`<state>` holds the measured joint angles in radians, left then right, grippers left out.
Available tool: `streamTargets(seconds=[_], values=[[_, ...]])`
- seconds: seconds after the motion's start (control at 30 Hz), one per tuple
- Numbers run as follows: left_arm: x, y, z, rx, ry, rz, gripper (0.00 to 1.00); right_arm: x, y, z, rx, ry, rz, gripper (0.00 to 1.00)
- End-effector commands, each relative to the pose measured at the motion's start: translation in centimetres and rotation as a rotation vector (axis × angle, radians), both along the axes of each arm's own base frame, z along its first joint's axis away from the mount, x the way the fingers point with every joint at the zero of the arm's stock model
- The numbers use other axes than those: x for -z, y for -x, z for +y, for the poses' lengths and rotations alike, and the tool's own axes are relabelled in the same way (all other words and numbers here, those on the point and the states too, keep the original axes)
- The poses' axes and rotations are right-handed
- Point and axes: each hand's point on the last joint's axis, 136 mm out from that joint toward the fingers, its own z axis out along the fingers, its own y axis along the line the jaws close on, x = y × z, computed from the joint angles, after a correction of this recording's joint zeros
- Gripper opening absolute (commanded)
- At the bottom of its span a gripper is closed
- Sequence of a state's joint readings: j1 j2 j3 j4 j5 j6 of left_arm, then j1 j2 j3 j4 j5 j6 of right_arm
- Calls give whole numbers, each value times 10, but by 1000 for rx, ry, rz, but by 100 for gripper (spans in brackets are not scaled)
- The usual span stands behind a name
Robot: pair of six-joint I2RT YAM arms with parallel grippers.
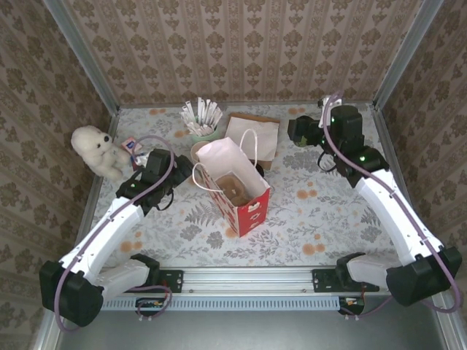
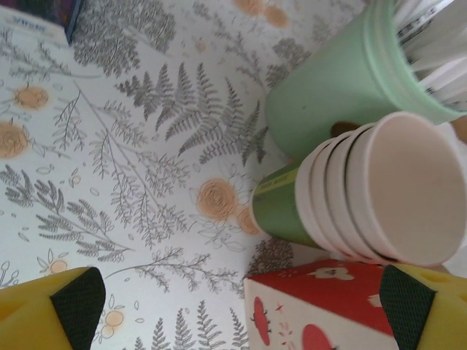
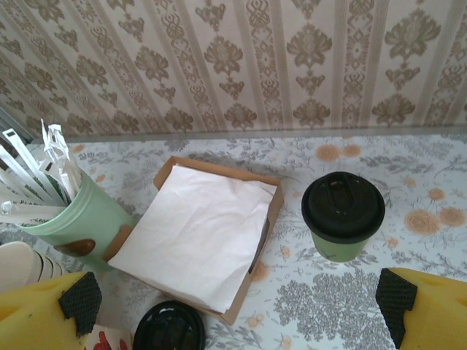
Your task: Pack the takeout coffee
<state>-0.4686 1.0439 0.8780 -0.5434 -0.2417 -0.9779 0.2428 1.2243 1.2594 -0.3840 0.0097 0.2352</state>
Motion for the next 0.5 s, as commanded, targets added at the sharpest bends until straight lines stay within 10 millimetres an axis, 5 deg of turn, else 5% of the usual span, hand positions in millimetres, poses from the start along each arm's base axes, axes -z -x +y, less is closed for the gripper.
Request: streamTargets(seconds=[0.0, 0.1, 0.23, 0.47], values=[[-28, -8, 3, 12, -24, -80, 100, 15, 3, 0, -67, -49, 136, 100], [-38, -14, 7, 10, -19, -111, 100, 48, -9, -15, -83, -24, 260, 100], [-44, -15, 17, -53, 86, -110, 100, 96, -51, -45, -2, 83, 400, 100], [-53, -7, 26, -52, 74, -85, 100, 146, -106, -67, -6, 138, 535, 100]])
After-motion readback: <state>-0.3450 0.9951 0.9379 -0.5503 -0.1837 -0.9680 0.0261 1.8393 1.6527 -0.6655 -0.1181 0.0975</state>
